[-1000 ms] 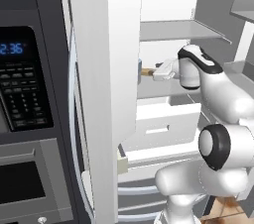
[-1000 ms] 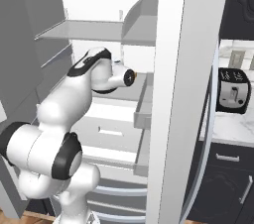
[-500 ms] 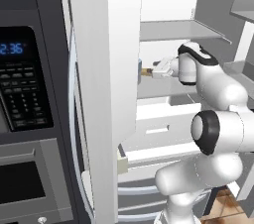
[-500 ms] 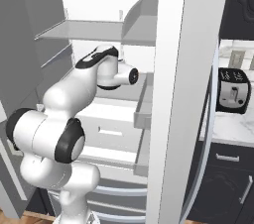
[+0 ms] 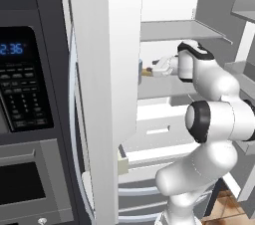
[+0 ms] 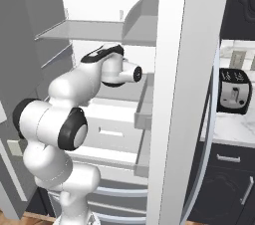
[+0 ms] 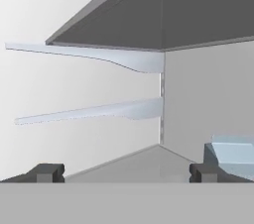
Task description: Take out the milk from the fridge and place it on the tray on the counter. Then take the sugar cube near the tray and place it in the tray.
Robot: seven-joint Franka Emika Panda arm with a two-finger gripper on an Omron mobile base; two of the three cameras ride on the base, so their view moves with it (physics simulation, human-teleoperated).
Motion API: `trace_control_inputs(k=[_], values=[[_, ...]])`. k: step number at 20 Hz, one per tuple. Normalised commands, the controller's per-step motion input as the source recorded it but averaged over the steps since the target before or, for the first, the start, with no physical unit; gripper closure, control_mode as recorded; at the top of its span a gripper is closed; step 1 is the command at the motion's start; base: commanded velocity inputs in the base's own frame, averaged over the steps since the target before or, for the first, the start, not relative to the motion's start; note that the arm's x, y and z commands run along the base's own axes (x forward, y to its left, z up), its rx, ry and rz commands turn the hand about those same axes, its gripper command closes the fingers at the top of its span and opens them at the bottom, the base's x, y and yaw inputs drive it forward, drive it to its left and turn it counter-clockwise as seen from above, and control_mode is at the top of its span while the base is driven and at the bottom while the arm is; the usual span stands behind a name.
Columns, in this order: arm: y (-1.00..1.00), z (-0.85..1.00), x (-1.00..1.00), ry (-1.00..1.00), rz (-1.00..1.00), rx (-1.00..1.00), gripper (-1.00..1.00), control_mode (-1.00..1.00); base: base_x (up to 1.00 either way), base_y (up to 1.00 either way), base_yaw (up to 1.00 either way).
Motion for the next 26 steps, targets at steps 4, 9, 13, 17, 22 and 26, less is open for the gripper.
trace_control_inputs(k=[4,9,13,17,22,26], values=[[0.00,-0.15,0.00,0.00,0.01,0.00,-1.00,-1.00,0.00,0.00,0.00],[0.00,-0.14,0.05,0.00,0.01,0.00,-1.00,-1.00,0.00,0.00,0.00],[0.00,-0.16,0.09,0.00,0.00,0.00,-1.00,-1.00,0.00,0.00,0.00],[0.00,-0.12,0.20,0.00,0.00,0.00,-1.00,-1.00,0.00,0.00,0.00],[0.00,-0.01,0.33,0.00,0.00,0.00,-1.00,-1.00,0.00,0.00,0.00],[0.00,0.00,0.31,0.00,0.00,0.00,-1.00,-1.00,0.00,0.00,0.00]])
